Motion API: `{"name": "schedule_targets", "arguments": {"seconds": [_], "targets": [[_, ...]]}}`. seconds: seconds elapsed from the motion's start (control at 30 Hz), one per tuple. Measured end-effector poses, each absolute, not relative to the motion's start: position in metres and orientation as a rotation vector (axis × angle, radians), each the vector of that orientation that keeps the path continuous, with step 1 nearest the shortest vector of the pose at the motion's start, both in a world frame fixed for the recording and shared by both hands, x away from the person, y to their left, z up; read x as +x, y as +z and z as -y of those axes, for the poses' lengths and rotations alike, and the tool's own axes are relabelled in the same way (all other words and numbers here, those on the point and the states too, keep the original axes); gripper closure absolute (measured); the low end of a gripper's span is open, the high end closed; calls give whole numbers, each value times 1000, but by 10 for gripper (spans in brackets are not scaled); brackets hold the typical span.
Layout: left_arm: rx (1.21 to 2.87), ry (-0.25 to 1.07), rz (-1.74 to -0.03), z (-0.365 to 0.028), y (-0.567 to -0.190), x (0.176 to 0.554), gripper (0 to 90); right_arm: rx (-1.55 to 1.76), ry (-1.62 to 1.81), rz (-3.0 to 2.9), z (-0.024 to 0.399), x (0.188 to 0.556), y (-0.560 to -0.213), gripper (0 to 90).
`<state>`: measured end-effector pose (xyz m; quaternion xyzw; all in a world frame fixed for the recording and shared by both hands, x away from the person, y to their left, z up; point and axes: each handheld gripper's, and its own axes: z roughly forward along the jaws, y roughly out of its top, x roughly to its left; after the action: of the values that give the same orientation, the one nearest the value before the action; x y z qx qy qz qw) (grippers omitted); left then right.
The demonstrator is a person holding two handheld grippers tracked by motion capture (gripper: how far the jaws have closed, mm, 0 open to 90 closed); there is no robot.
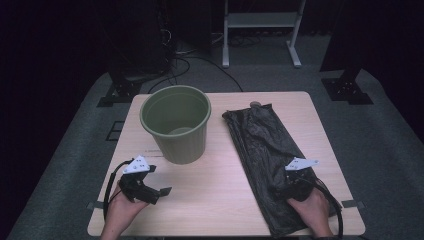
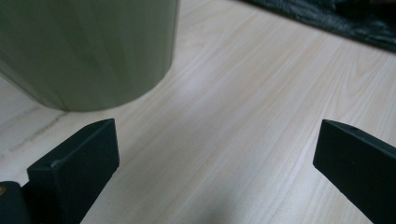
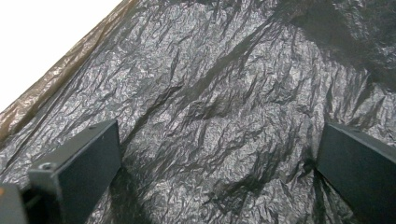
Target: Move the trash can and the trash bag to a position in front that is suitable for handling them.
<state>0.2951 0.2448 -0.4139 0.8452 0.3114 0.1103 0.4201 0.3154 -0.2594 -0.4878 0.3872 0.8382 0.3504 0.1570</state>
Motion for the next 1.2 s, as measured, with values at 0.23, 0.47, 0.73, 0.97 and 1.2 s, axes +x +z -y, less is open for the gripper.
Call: {"name": "schedule_targets", "arguments": {"seconds": [0.23,0.47,0.73,0.97,1.2], "targets": [[2109,298,-785,-253,-392,302,0,1109,1003,-2399,259,315,-488,0],[2083,319,-782,-258,-371,309,0,1109,1003,-2399,259,315,-488,0],[2080,345,-778,-263,-345,320,0,1109,1003,-2399,259,315,-488,0],[2063,365,-783,-268,-325,330,0,1109,1003,-2399,259,315,-488,0],[2048,375,-784,-271,-310,339,0,1109,1003,-2399,259,315,-488,0]]}}
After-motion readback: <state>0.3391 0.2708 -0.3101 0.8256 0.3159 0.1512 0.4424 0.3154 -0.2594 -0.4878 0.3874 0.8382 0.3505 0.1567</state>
